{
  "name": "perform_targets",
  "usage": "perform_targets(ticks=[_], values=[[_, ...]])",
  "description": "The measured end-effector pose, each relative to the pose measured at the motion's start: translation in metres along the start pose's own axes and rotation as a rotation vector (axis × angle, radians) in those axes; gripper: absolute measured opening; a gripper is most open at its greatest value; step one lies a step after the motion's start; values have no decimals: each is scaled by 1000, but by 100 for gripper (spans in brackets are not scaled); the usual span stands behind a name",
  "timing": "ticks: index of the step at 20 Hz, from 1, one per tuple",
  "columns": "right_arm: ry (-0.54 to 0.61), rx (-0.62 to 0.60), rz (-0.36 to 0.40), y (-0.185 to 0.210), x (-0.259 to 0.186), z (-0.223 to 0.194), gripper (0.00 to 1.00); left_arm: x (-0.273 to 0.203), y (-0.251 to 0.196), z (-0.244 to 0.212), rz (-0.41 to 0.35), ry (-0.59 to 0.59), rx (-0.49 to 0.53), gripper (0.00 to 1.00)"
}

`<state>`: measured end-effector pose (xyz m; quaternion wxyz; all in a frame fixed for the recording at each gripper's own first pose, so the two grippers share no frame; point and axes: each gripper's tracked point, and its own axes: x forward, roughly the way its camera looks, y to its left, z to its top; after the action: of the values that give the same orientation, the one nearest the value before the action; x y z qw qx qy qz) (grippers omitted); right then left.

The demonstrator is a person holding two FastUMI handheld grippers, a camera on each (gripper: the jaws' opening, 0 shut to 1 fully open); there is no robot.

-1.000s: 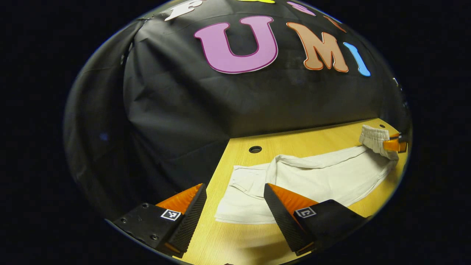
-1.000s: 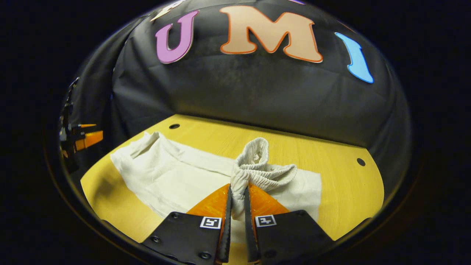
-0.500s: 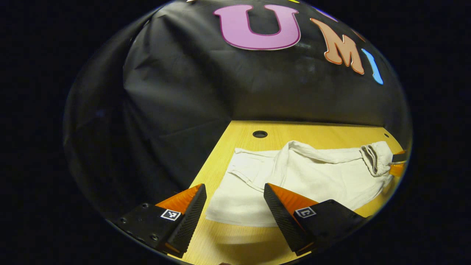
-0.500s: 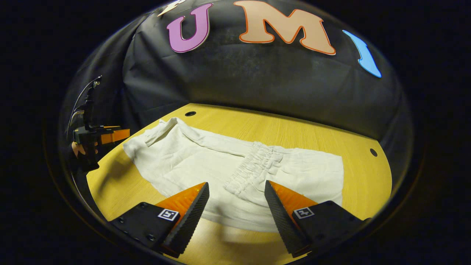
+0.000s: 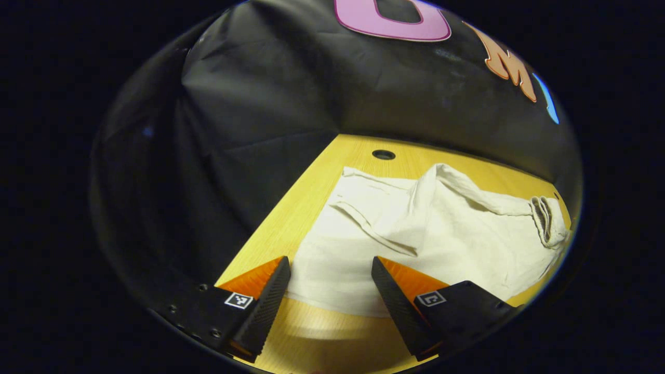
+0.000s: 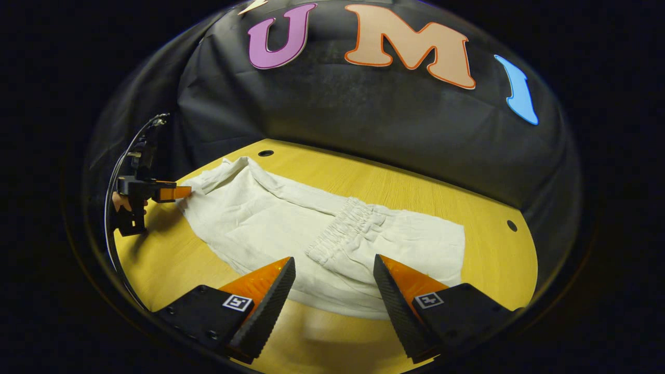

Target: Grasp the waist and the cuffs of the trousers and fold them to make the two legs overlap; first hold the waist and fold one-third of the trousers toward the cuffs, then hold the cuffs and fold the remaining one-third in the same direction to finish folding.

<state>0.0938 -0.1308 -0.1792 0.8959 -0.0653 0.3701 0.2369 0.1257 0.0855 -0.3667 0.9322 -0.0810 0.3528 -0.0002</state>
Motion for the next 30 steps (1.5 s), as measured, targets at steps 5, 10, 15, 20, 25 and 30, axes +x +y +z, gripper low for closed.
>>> perform_targets(ticks=[5, 10, 15, 20, 25, 30], values=[[2, 51, -13, -1, -4, -3, 98, -1, -8, 2, -41, 16, 11, 66], [0, 58, -31, -7, -9, -4, 98, 1, -29, 7, -90, -8, -24, 7], [-32, 91, -51, -24, -24, -2, 98, -10, -45, 27, -100, -25, -50, 0], [-64, 88, -41, -52, -47, -4, 98, -34, -98, 80, -143, -119, -14, 0], [-88, 125, -40, -82, -68, -10, 98, -64, -165, 114, -217, -179, 29, 0], [-103, 147, -49, -114, -84, -18, 98, -81, -225, 135, -280, -208, 47, 0]])
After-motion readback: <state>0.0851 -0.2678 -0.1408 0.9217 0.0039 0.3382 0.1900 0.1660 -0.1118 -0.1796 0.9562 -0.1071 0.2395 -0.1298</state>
